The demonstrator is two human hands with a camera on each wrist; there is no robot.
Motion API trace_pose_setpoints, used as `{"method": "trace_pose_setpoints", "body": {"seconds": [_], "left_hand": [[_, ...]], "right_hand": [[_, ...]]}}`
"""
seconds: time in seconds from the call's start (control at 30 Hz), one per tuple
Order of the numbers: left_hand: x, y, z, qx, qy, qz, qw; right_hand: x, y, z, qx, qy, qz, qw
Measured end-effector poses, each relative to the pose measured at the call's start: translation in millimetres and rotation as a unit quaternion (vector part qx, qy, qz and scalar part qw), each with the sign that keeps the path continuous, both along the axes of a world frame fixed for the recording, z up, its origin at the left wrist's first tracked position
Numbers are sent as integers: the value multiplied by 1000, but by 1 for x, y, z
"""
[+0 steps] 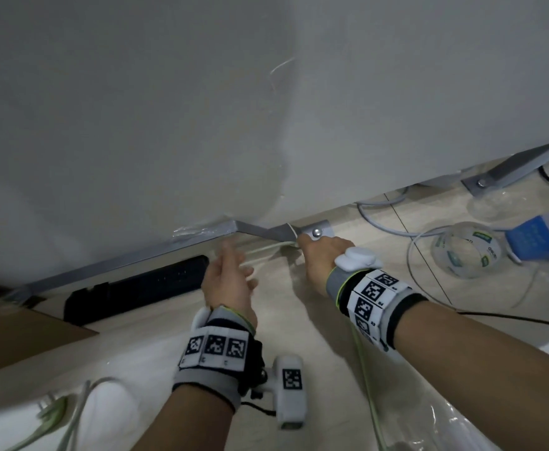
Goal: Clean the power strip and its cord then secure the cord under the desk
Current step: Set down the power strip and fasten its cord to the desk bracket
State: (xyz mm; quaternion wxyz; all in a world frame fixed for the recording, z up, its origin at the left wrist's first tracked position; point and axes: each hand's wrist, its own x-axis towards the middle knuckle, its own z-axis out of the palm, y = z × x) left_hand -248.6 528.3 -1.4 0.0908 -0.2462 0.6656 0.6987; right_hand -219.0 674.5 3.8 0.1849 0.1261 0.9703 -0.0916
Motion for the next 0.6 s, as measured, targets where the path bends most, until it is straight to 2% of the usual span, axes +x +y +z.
{"method": "trace_pose_setpoints", "body": {"seconds": [0.07,0.1,0.2,0.27,0.33,0.47,0.6], "left_hand": [[4,-13,-8,-112,23,16,993],[6,-17,-12,-159,43,-5,986],[8,-26,-18,-233,-27,-136,963],[5,-31,-14,-273,-43,-174,945],[7,-32,-1,-286,29,-183,940],[20,-13,31,-256,175,-240,920],[9,-4,39,-264,210,-260,905]], "right_hand": [[1,-2,3,12,-3,23,1000],[1,-1,4,15,-3,38,999],[2,2,6,37,-5,59,998],[4,1,7,43,-13,60,997],[5,-3,9,31,-24,54,998],[4,-7,6,17,-44,28,998],[1,-6,3,-26,-63,-3,998]]}}
